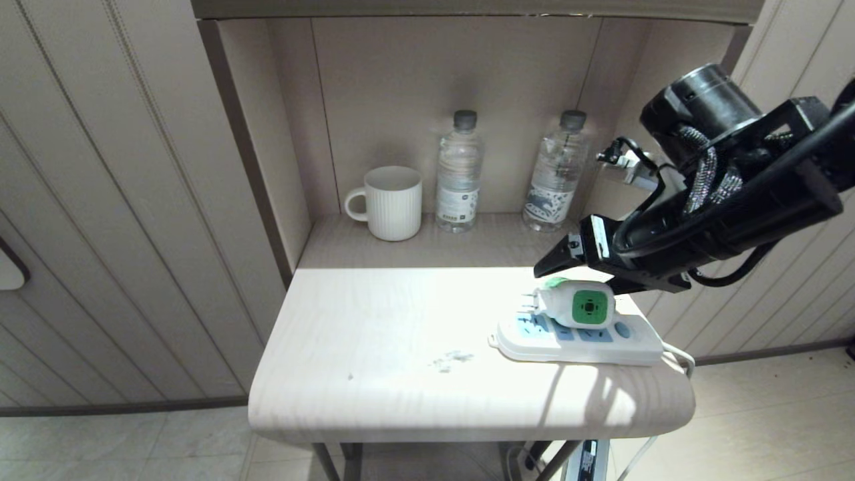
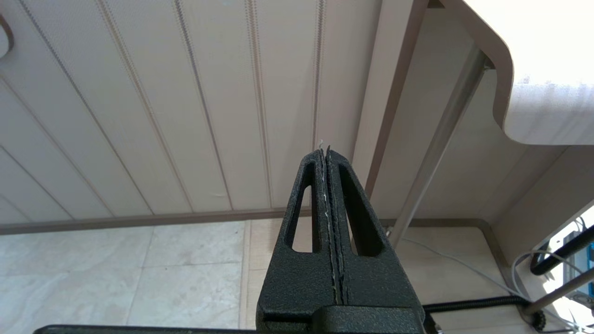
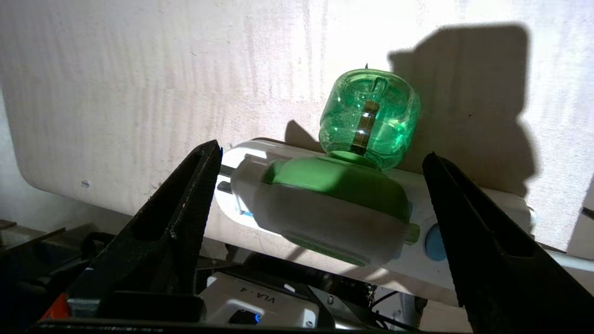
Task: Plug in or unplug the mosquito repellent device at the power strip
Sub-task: Insert the plug into the socket
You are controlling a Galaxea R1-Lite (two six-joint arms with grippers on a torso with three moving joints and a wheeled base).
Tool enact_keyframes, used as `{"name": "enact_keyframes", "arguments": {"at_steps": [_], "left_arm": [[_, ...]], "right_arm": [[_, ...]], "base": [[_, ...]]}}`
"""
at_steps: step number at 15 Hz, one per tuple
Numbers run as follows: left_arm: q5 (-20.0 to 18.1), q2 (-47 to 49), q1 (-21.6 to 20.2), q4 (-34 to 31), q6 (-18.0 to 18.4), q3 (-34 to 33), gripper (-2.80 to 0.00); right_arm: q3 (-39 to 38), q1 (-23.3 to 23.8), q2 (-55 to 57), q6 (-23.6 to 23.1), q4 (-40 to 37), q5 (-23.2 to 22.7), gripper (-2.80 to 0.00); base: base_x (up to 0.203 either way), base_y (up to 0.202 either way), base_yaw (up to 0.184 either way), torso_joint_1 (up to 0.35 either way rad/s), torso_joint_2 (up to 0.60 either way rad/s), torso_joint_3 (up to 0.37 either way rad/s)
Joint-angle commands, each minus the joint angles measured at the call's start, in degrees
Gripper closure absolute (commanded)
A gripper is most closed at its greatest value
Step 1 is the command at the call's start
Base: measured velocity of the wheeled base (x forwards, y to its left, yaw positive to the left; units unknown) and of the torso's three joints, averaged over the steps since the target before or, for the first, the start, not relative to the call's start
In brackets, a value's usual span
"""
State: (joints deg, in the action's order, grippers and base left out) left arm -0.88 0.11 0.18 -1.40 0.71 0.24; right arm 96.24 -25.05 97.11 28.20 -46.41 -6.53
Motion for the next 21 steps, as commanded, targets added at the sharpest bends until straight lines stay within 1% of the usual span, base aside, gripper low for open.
{"name": "enact_keyframes", "arguments": {"at_steps": [1, 5, 7, 8, 9, 11, 14, 15, 16, 17, 20, 21], "left_arm": [[0.00, -0.02, -0.01, 0.00, 0.00, 0.02, 0.00], [0.00, -0.02, 0.00, 0.00, 0.00, 0.01, 0.00], [0.00, -0.02, -0.01, 0.00, 0.00, 0.02, 0.00], [0.00, -0.02, -0.01, 0.00, 0.00, -0.07, 0.00], [0.00, -0.02, 0.02, 0.00, 0.00, -0.05, 0.00], [0.00, 0.05, -0.01, 0.00, 0.00, 0.02, 0.00], [0.00, -0.02, -0.01, 0.00, 0.00, -0.03, 0.00], [0.00, 0.07, -0.01, 0.00, 0.00, -0.07, 0.00], [0.00, 0.01, -0.01, 0.00, 0.00, 0.02, 0.00], [0.00, -0.02, -0.01, 0.00, 0.00, -0.04, 0.00], [0.00, -0.02, -0.01, 0.00, 0.00, -0.07, 0.00], [0.00, -0.02, -0.01, 0.00, 0.00, 0.02, 0.00]], "right_arm": [[1.77, 0.33, -2.00, 0.03, -0.26, -0.03, -2.80], [3.18, -0.09, -4.98, -0.08, -0.08, 0.04, -2.80], [1.40, -0.09, -8.29, -1.18, -0.37, 0.17, -2.80], [-1.13, -0.09, -10.71, -3.60, -0.20, 0.19, -2.80], [-3.91, 0.02, -13.44, -7.89, -0.14, 0.15, -2.80], [-10.86, 0.74, -18.75, -18.33, 0.93, 0.10, -2.80], [-19.40, 4.95, -24.65, -30.99, 6.61, 0.07, -2.80], [-21.50, 6.59, -25.45, -34.46, 9.52, 0.04, -2.80], [-22.95, 7.07, -25.84, -37.72, 12.25, 0.01, -2.80], [-23.88, 6.79, -25.97, -40.13, 14.28, 0.03, -2.80], [-24.60, 6.53, -24.82, -40.95, 14.88, 0.08, -2.80], [-24.28, 6.45, -24.14, -42.36, 15.01, 0.19, -2.80]], "base": [[0.000, 0.000, 0.000, 0.000, 0.00, 0.000], [0.000, 0.000, 0.000, 0.000, 0.00, 0.000], [0.000, 0.000, 0.000, 0.000, 0.00, 0.000], [0.000, 0.000, 0.000, 0.000, 0.00, 0.000], [0.000, 0.000, 0.000, 0.000, 0.00, 0.000], [0.000, 0.000, 0.000, 0.000, 0.00, 0.000], [0.000, 0.000, 0.000, 0.000, 0.00, 0.000], [0.000, 0.000, 0.000, 0.000, 0.00, 0.000], [0.000, 0.000, 0.000, 0.000, 0.00, 0.000], [0.000, 0.000, 0.000, 0.000, 0.00, 0.000], [0.000, 0.000, 0.000, 0.000, 0.00, 0.000], [0.000, 0.000, 0.000, 0.000, 0.00, 0.000]]}}
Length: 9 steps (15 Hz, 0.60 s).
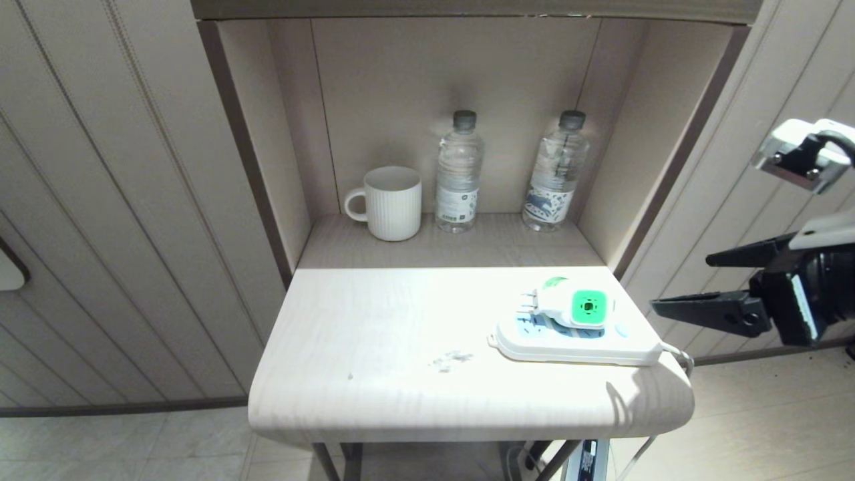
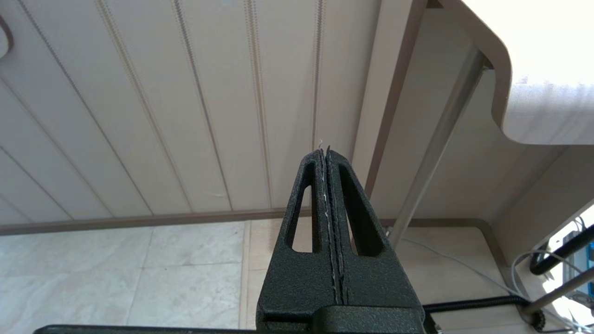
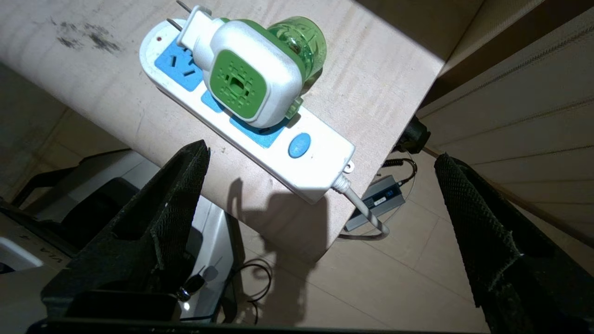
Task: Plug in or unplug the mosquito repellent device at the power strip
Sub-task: Insert the plug into the socket
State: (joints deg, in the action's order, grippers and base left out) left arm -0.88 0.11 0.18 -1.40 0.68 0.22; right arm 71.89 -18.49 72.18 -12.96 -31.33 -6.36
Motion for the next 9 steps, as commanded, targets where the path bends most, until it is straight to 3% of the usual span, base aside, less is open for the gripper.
{"name": "enact_keyframes", "arguments": {"at_steps": [1, 7, 9], "left_arm": [[0.00, -0.02, 0.08, 0.00, 0.02, 0.04, 0.00], [0.00, -0.02, -0.01, 0.00, 0.02, 0.04, 0.00], [0.00, -0.02, -0.01, 0.00, 0.02, 0.04, 0.00]], "right_arm": [[0.45, -0.12, 1.13, -4.28, 0.02, 0.11, -2.80], [5.40, -3.02, 4.40, -16.15, 1.33, 0.45, -2.80], [7.56, -4.57, 6.09, -19.24, 1.06, 5.50, -2.80]], "base": [[0.000, 0.000, 0.000, 0.000, 0.00, 0.000], [0.000, 0.000, 0.000, 0.000, 0.00, 0.000], [0.000, 0.000, 0.000, 0.000, 0.00, 0.000]]}}
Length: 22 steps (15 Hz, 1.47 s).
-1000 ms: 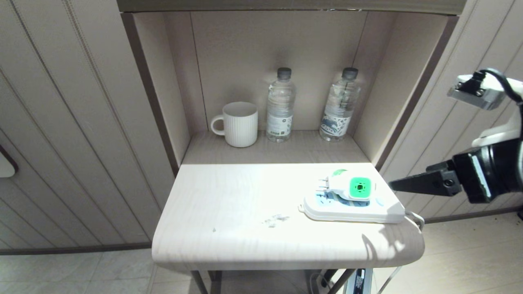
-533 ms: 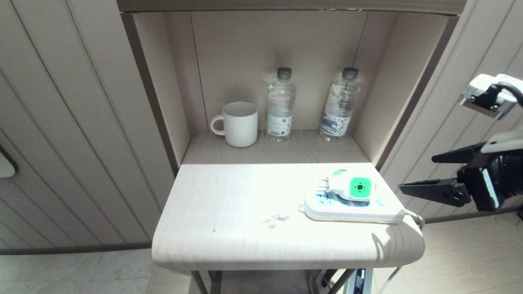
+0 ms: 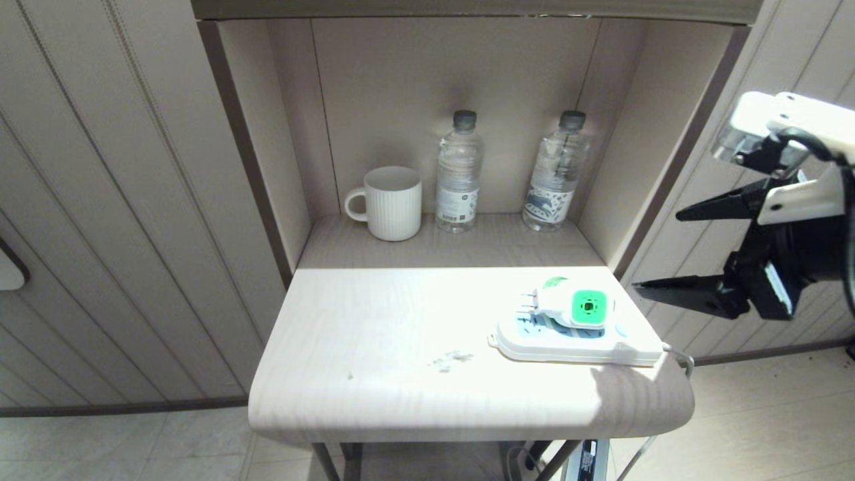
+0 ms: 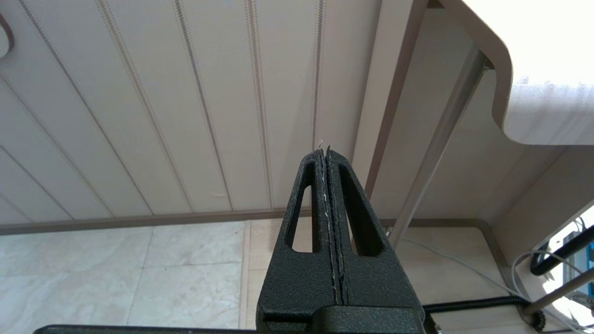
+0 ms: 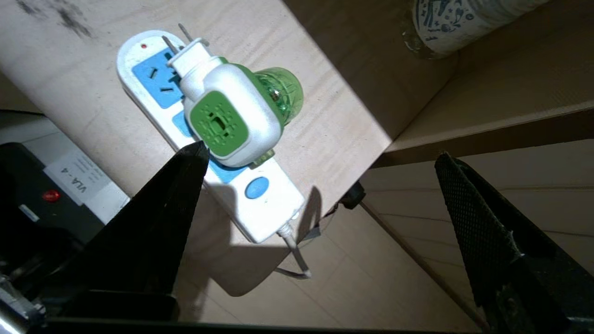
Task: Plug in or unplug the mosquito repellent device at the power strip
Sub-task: Insert the plug into the socket
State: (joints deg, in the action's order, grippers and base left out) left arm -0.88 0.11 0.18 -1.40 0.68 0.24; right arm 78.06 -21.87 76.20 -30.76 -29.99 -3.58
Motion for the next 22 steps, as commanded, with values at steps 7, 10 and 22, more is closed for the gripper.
{"name": "enact_keyframes", "arguments": {"at_steps": [7, 10, 22], "left_arm": [[0.00, -0.02, -0.01, 0.00, 0.02, -0.07, 0.00], [0.00, -0.02, -0.01, 0.00, 0.02, 0.01, 0.00], [0.00, -0.02, -0.01, 0.00, 0.02, 0.02, 0.00]], "right_arm": [[5.13, -13.96, 3.55, -11.38, -0.59, 25.15, -2.80], [5.90, -20.22, 3.94, -13.28, -2.96, 33.33, -2.80], [-2.74, -25.94, 1.84, -12.92, -7.26, 34.08, -2.80]], "base": [[0.000, 0.000, 0.000, 0.000, 0.00, 0.000], [0.000, 0.000, 0.000, 0.000, 0.00, 0.000], [0.000, 0.000, 0.000, 0.000, 0.00, 0.000]]}}
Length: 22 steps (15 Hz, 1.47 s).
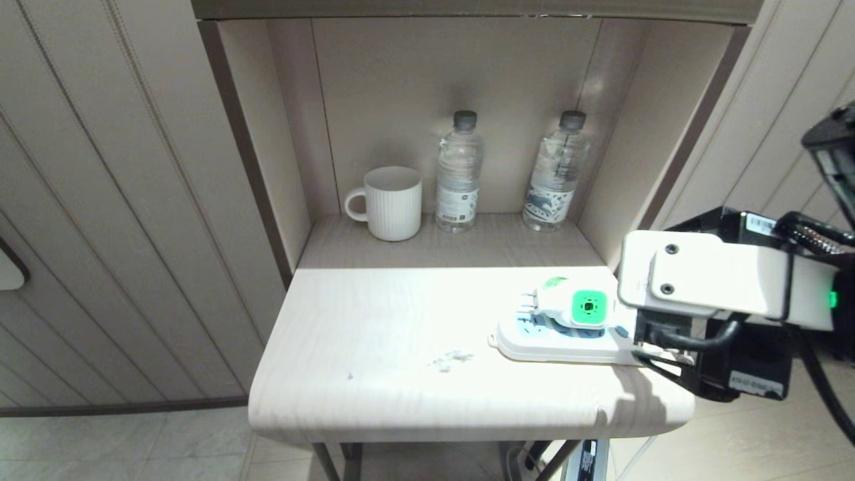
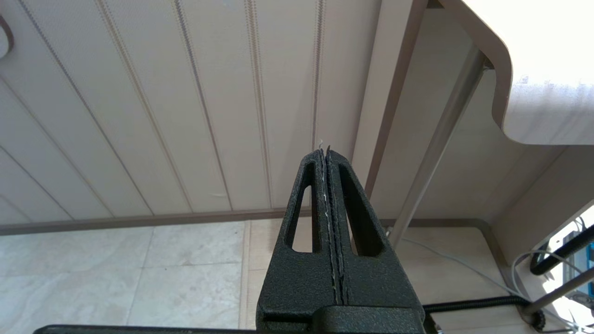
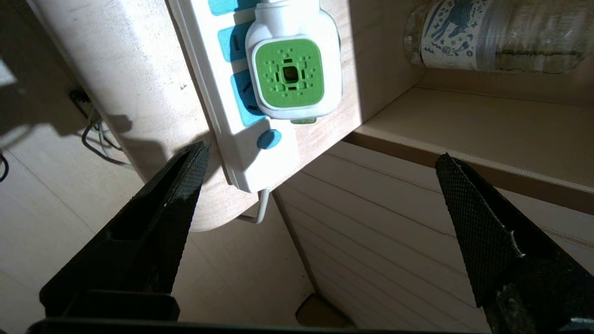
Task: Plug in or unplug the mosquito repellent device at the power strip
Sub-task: Insert the plug into the socket
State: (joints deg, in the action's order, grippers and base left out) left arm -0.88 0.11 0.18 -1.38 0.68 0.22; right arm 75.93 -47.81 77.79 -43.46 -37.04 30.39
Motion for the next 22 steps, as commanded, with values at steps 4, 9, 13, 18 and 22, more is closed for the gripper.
{"name": "enact_keyframes", "arguments": {"at_steps": [4, 9, 13, 18, 22], "left_arm": [[0.00, 0.06, 0.00, -0.03, 0.02, 0.04, 0.00], [0.00, -0.02, -0.01, -0.03, 0.02, -0.04, 0.00], [0.00, 0.06, 0.00, -0.03, 0.02, 0.04, 0.00], [0.00, 0.05, -0.01, -0.03, 0.02, -0.03, 0.00], [0.00, -0.02, 0.01, -0.03, 0.02, 0.04, 0.00]], "right_arm": [[-1.30, -0.08, 1.71, -0.22, 0.33, 0.24, -2.80], [-0.53, -0.44, 4.09, -0.22, 0.91, 0.37, -2.80], [0.03, 0.25, 5.47, -0.22, 1.00, 0.37, -2.80], [0.41, 1.25, 7.51, -0.48, 4.16, 1.16, -2.80], [0.77, 2.28, 7.99, -0.71, 4.34, 1.21, -2.80]], "base": [[0.000, 0.000, 0.000, 0.000, 0.00, 0.000], [0.000, 0.000, 0.000, 0.000, 0.00, 0.000], [0.000, 0.000, 0.000, 0.000, 0.00, 0.000], [0.000, 0.000, 0.000, 0.000, 0.00, 0.000], [0.000, 0.000, 0.000, 0.000, 0.00, 0.000]]}}
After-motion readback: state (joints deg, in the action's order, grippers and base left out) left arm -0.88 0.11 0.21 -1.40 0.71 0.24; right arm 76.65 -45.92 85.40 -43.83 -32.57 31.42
